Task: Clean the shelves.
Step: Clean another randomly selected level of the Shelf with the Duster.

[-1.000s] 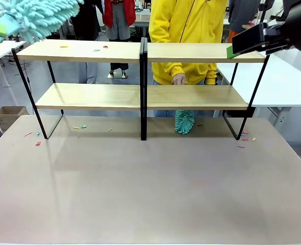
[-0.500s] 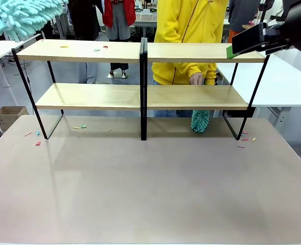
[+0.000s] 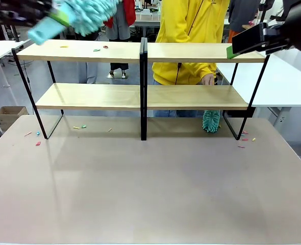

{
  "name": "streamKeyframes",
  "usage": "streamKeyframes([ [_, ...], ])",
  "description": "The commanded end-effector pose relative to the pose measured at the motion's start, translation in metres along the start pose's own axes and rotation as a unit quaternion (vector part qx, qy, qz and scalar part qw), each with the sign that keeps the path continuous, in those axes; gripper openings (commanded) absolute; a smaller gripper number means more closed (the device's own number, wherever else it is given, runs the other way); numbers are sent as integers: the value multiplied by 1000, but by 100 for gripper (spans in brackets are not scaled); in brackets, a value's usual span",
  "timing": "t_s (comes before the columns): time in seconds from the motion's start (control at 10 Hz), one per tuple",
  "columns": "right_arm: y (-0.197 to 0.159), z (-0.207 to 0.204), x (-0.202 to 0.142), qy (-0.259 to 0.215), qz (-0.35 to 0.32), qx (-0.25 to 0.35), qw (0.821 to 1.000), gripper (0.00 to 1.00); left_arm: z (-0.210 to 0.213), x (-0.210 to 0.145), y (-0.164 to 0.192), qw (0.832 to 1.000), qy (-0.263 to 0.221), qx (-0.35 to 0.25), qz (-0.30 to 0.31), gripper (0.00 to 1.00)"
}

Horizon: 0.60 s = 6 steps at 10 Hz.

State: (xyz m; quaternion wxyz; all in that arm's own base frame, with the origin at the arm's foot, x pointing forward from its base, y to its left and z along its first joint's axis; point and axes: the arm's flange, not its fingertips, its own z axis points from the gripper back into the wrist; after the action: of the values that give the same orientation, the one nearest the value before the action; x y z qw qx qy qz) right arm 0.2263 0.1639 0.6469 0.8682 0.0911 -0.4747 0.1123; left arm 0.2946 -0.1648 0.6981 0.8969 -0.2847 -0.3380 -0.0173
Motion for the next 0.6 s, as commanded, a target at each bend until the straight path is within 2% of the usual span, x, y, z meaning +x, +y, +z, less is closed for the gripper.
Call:
streamKeyframes([
  [0.0, 0, 0, 0, -1, -2, -1, 1000, 100, -24, 14, 2, 998, 14, 50, 32, 12],
  [0.3, 0, 0, 0, -1, -2, -1, 1000, 100, -50, 14, -2, 997, 5, 78, 30, 12],
  [0.5, 0, 0, 0, -1, -2, -1, 1000, 100, -60, 10, -1, 995, 32, 95, 19, 12],
])
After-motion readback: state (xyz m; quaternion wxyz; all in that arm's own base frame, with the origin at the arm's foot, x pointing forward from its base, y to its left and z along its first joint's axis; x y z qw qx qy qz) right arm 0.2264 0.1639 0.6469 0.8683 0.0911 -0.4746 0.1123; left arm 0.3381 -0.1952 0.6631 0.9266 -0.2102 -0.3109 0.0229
